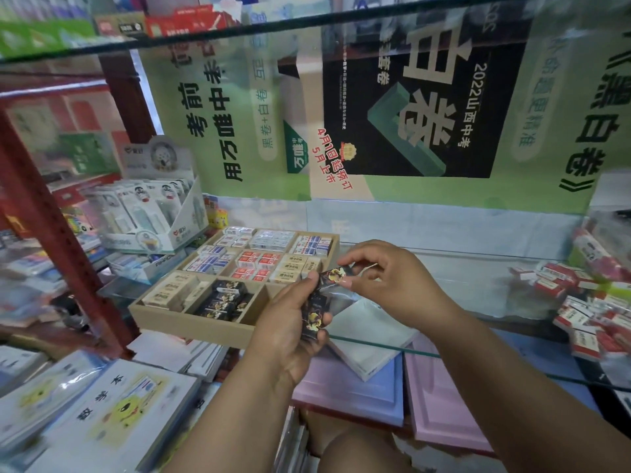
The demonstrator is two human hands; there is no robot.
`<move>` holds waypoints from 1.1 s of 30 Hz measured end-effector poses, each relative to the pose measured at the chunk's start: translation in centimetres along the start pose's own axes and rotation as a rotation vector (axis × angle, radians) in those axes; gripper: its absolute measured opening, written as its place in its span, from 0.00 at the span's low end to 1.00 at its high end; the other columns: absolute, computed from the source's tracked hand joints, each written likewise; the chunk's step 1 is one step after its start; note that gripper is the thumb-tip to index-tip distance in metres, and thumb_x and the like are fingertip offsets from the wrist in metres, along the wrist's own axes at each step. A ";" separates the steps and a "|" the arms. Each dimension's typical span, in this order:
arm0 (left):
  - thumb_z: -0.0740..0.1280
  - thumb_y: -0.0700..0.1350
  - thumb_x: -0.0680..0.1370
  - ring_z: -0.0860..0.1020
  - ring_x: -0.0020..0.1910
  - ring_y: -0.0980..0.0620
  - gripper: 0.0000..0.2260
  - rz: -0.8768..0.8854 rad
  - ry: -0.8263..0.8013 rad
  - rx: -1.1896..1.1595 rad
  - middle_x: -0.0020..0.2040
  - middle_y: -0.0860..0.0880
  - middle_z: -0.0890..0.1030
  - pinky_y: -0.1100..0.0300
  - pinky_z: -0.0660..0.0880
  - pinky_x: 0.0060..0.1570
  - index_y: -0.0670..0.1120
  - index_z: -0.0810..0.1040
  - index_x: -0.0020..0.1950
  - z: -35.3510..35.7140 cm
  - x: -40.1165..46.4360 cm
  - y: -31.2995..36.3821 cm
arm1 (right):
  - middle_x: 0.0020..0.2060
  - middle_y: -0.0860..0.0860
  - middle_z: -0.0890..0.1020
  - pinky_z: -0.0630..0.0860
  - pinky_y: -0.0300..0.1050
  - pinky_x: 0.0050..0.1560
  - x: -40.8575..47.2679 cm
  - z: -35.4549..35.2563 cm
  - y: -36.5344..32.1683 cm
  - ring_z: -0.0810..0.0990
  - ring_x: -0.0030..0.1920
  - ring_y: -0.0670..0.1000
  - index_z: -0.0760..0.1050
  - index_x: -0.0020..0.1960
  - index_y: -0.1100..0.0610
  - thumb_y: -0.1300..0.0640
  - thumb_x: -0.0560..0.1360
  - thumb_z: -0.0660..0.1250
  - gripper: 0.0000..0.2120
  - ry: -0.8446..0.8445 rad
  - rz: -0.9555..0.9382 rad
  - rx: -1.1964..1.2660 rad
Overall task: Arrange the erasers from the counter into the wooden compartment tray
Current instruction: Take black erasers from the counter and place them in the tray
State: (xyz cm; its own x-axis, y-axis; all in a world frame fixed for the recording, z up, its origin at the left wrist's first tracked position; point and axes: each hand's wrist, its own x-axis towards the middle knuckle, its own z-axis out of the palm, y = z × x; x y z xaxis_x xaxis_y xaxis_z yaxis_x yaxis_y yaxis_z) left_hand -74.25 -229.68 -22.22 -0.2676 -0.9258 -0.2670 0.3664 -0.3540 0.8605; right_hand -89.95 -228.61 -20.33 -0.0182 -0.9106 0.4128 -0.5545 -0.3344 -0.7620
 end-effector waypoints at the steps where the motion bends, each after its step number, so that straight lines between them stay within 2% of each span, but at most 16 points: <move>1: 0.68 0.50 0.77 0.71 0.23 0.55 0.06 -0.004 0.003 0.010 0.33 0.48 0.78 0.69 0.63 0.20 0.48 0.79 0.47 -0.3 0.0 0.0 | 0.47 0.46 0.81 0.74 0.34 0.46 0.0 -0.1 0.2 0.78 0.43 0.43 0.81 0.49 0.48 0.59 0.69 0.74 0.10 -0.020 -0.050 -0.080; 5: 0.67 0.50 0.77 0.70 0.24 0.55 0.07 -0.009 -0.012 0.033 0.33 0.48 0.81 0.69 0.62 0.20 0.47 0.78 0.48 -1.4 -0.3 0.0 | 0.47 0.41 0.80 0.64 0.22 0.46 -0.2 0.6 0.8 0.73 0.45 0.32 0.83 0.52 0.51 0.59 0.69 0.75 0.13 -0.071 -0.218 -0.302; 8: 0.68 0.49 0.77 0.70 0.24 0.55 0.07 -0.030 0.036 0.001 0.34 0.47 0.80 0.69 0.63 0.20 0.46 0.77 0.48 -2.3 -0.4 0.2 | 0.45 0.43 0.81 0.65 0.21 0.47 -0.2 1.7 0.7 0.74 0.44 0.35 0.84 0.50 0.51 0.60 0.68 0.76 0.12 -0.083 -0.281 -0.310; 11: 0.65 0.49 0.78 0.71 0.22 0.54 0.07 -0.060 0.116 -0.092 0.32 0.47 0.79 0.69 0.63 0.20 0.46 0.78 0.46 -3.7 -0.3 0.6 | 0.43 0.45 0.82 0.69 0.25 0.48 0.2 3.1 0.0 0.76 0.47 0.41 0.85 0.48 0.54 0.62 0.68 0.75 0.09 -0.039 -0.270 -0.225; 14: 0.60 0.45 0.77 0.72 0.21 0.52 0.08 -0.024 0.198 -0.209 0.32 0.47 0.78 0.69 0.64 0.20 0.45 0.78 0.44 -5.9 -0.6 1.6 | 0.39 0.42 0.81 0.70 0.25 0.45 1.7 5.0 -0.6 0.78 0.41 0.39 0.85 0.47 0.56 0.62 0.70 0.74 0.06 -0.036 -0.139 -0.134; 16: 0.56 0.43 0.76 0.72 0.22 0.50 0.11 0.009 0.256 -0.305 0.32 0.46 0.78 0.69 0.66 0.21 0.44 0.78 0.45 -7.5 -0.8 2.2 | 0.40 0.44 0.82 0.70 0.27 0.43 3.3 7.1 -0.7 0.77 0.39 0.39 0.84 0.47 0.56 0.60 0.71 0.73 0.05 -0.077 -0.084 -0.153; 22: 0.52 0.41 0.75 0.71 0.29 0.48 0.13 0.057 0.352 -0.481 0.41 0.42 0.77 0.68 0.67 0.22 0.43 0.77 0.46 -11.3 -1.2 3.7 | 0.41 0.51 0.84 0.73 0.43 0.44 6.8 13.8 -1.3 0.79 0.42 0.50 0.84 0.44 0.57 0.55 0.72 0.73 0.05 -0.225 -0.070 -0.248; 28: 0.55 0.40 0.76 0.74 0.30 0.49 0.14 0.100 0.348 -0.554 0.42 0.44 0.78 0.68 0.69 0.24 0.44 0.78 0.53 -13.1 -1.4 4.3 | 0.42 0.53 0.83 0.73 0.45 0.45 8.7 17.0 -2.5 0.79 0.42 0.52 0.82 0.45 0.57 0.55 0.74 0.70 0.06 -0.300 -0.043 -0.349; 31: 0.57 0.40 0.77 0.76 0.30 0.49 0.13 0.104 0.337 -0.546 0.42 0.44 0.80 0.67 0.70 0.24 0.45 0.79 0.53 -13.5 -1.5 4.3 | 0.42 0.54 0.83 0.68 0.43 0.40 9.1 18.1 -2.4 0.75 0.40 0.50 0.82 0.45 0.58 0.55 0.75 0.69 0.06 -0.346 -0.056 -0.400; 33: 0.59 0.41 0.77 0.76 0.31 0.49 0.12 0.109 0.327 -0.531 0.40 0.44 0.81 0.67 0.70 0.23 0.46 0.80 0.55 -13.4 -1.6 4.3 | 0.43 0.54 0.83 0.66 0.40 0.41 9.4 18.6 -2.2 0.74 0.40 0.49 0.82 0.46 0.58 0.56 0.75 0.69 0.06 -0.350 -0.060 -0.432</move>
State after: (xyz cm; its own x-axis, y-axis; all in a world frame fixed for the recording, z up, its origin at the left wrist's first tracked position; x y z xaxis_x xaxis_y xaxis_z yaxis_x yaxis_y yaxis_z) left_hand -60.33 -231.50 -23.94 0.0514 -0.9232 -0.3808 0.7910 -0.1951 0.5799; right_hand -73.41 -240.95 -24.00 0.2607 -0.9438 0.2030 -0.8381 -0.3256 -0.4376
